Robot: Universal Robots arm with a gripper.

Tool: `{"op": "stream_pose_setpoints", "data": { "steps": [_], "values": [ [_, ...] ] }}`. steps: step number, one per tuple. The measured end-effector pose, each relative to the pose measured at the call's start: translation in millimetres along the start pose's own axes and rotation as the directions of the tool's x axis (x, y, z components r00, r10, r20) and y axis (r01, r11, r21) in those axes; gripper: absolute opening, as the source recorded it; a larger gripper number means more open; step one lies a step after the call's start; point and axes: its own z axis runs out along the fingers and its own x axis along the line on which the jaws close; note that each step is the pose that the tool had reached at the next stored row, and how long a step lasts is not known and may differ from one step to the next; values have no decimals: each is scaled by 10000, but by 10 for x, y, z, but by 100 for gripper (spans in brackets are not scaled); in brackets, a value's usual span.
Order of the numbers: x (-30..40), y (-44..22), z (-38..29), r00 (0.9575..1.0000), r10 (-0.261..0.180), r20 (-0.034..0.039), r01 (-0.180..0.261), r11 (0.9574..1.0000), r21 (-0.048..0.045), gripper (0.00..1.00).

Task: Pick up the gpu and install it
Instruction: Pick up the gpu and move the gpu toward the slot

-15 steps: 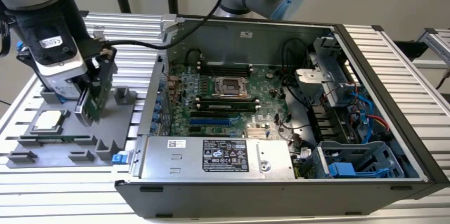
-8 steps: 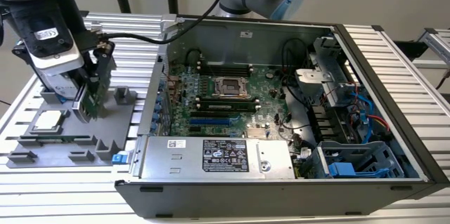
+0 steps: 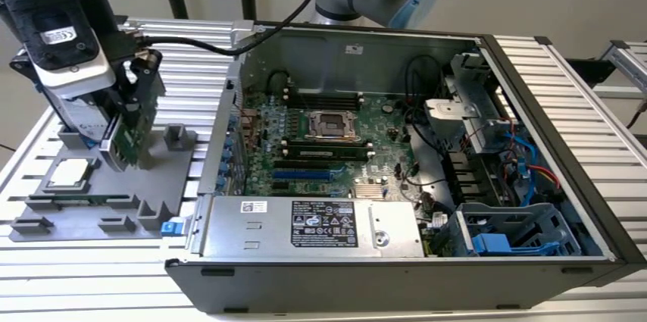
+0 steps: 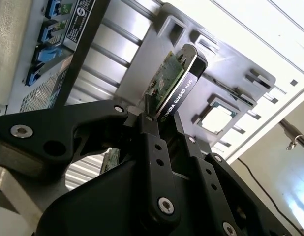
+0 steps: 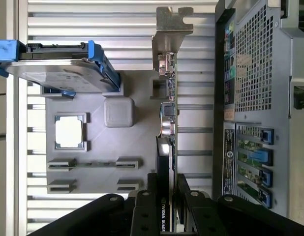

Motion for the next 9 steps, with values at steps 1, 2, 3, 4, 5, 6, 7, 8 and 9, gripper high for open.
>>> {"op": "stream_pose_setpoints", "data": {
  "steps": [1,2,3,4,5,6,7,8,9],
  "values": [
    [0,1,-12,10000,0,0,0,10000,1,0],
    [0,2,-24,10000,0,1,0,10000,0,0],
    [0,2,-36,10000,0,0,0,10000,0,0],
    [0,3,-48,10000,0,0,0,10000,0,0],
    [0,4,-60,10000,0,0,0,10000,0,0],
    [0,4,-71,10000,0,0,0,10000,0,0],
    [0,5,-82,10000,0,0,0,10000,0,0],
    [-1,6,-95,10000,0,0,0,10000,1,0],
    [-1,7,-108,10000,0,0,0,10000,0,0]
  ]
}}
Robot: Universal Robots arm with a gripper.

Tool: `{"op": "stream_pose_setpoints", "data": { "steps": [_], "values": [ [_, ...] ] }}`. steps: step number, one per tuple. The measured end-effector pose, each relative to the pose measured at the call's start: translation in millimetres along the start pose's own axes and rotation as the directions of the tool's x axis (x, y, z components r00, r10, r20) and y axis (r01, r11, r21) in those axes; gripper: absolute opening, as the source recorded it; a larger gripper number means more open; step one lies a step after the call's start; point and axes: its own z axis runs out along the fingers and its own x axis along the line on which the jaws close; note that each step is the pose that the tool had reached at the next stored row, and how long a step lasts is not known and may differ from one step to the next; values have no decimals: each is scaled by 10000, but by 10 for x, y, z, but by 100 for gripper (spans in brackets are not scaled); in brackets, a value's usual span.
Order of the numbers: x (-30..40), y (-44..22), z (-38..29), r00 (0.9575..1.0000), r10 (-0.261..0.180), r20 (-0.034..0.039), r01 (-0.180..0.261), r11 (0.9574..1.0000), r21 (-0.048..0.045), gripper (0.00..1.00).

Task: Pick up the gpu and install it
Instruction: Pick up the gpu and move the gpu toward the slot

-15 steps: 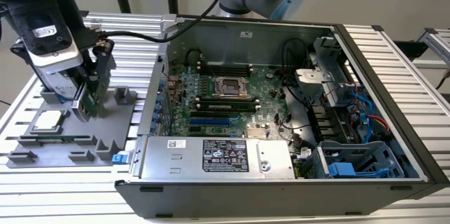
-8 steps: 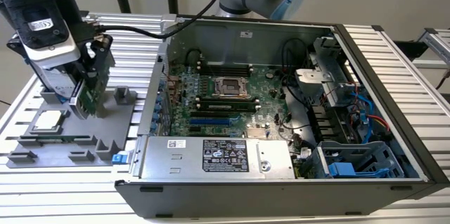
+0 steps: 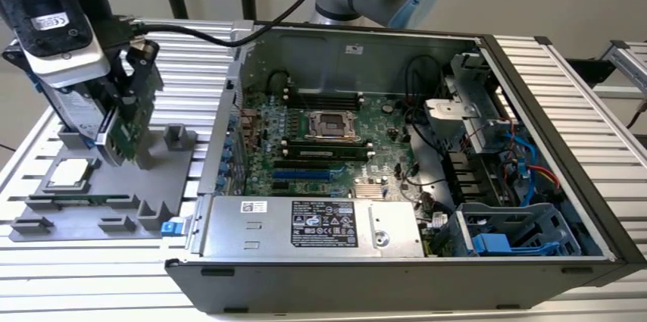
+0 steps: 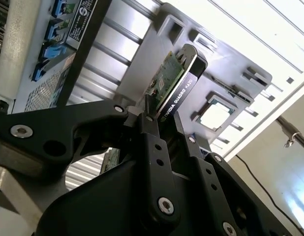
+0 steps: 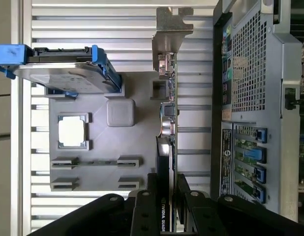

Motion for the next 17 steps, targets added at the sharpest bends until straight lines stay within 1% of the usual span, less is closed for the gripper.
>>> {"op": "stream_pose_setpoints", "data": {
  "steps": [8,17],
  "values": [
    [0,7,-118,10000,0,-1,0,10000,0,0],
    [-1,16,-265,10000,0,1,0,10000,-1,0]
  ]
}}
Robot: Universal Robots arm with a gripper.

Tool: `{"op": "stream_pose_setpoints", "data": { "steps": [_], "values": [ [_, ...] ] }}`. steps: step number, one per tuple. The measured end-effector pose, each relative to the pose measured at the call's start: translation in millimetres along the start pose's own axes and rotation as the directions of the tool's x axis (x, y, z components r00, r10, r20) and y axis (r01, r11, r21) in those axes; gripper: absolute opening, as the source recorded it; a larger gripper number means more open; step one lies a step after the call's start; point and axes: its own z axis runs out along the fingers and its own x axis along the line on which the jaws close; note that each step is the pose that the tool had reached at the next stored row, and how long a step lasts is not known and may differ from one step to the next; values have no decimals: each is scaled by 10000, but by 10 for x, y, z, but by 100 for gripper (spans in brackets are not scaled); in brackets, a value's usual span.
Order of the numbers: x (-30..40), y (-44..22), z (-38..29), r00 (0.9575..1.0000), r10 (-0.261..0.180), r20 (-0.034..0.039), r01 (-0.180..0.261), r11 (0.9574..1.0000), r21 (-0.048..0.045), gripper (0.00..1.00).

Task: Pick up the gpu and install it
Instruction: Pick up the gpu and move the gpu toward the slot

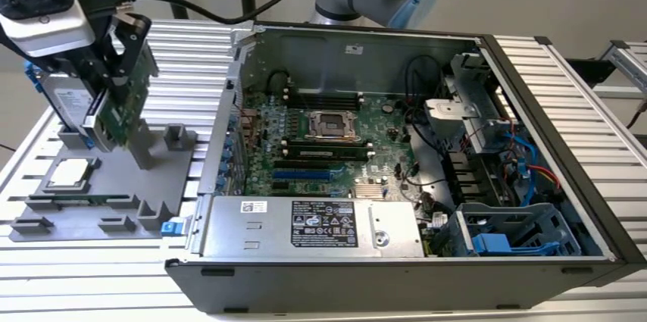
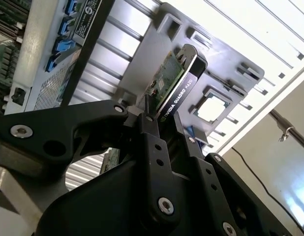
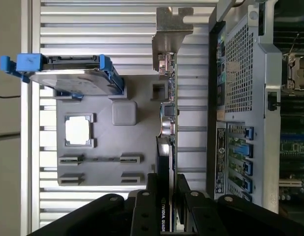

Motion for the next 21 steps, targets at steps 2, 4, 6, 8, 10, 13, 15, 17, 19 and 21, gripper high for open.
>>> {"op": "stream_pose_setpoints", "data": {
  "steps": [2,4,6,8,10,13,15,17,19,21],
  "values": [
    [0,2,-33,10000,0,0,0,10000,0,0],
    [0,4,-68,10000,0,-1,0,10000,1,0],
    [-1,6,-99,10000,0,-1,0,10000,1,0],
    [-1,7,-128,10000,0,0,0,10000,0,0],
    [-1,9,-154,10000,0,0,0,10000,0,0],
    [-1,9,-157,10000,0,1,0,10000,-1,0],
    [-1,9,-158,10000,-1,0,1,10000,0,0],
    [-1,9,-158,10000,0,-1,0,10000,0,0],
    [-7,10,-160,10000,-2,-3,2,10000,2,0],
    [-18,9,-159,10000,-1,-1,1,10000,1,0]
  ]
}}
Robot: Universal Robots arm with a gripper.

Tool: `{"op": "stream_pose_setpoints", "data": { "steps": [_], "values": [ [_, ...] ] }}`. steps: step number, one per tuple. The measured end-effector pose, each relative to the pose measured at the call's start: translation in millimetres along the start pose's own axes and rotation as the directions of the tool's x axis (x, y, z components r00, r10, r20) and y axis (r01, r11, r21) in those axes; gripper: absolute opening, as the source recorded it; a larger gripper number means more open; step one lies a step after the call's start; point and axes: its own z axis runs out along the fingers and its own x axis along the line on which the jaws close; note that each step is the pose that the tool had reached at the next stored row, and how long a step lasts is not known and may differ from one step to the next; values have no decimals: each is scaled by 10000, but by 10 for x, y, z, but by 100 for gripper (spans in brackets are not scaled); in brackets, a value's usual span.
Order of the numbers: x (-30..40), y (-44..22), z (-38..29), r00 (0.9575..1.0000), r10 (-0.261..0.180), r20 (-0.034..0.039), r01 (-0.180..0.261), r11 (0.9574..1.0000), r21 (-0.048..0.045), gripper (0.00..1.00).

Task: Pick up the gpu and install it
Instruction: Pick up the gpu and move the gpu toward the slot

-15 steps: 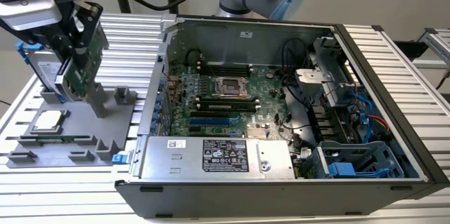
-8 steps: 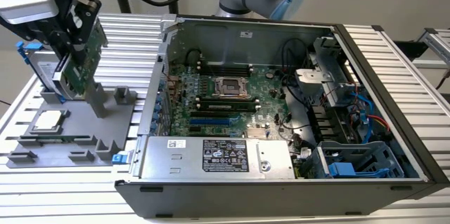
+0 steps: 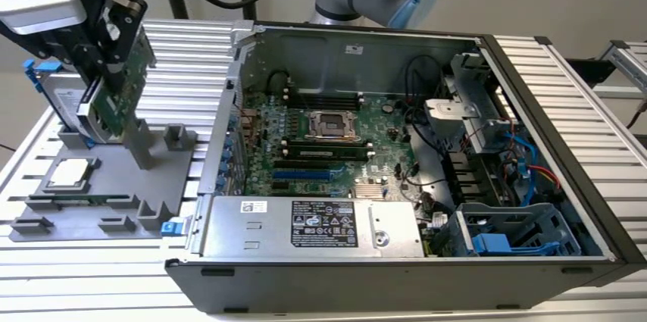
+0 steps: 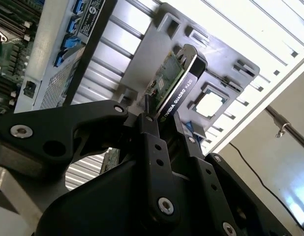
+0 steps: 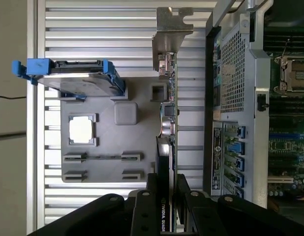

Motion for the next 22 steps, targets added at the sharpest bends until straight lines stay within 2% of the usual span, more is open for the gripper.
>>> {"op": "stream_pose_setpoints", "data": {
  "steps": [13,22],
  "values": [
    [-162,4,-2,10000,1,-2,-1,10000,0,0],
    [-209,6,-10,10000,1,-2,-1,10000,-1,0]
  ]
}}
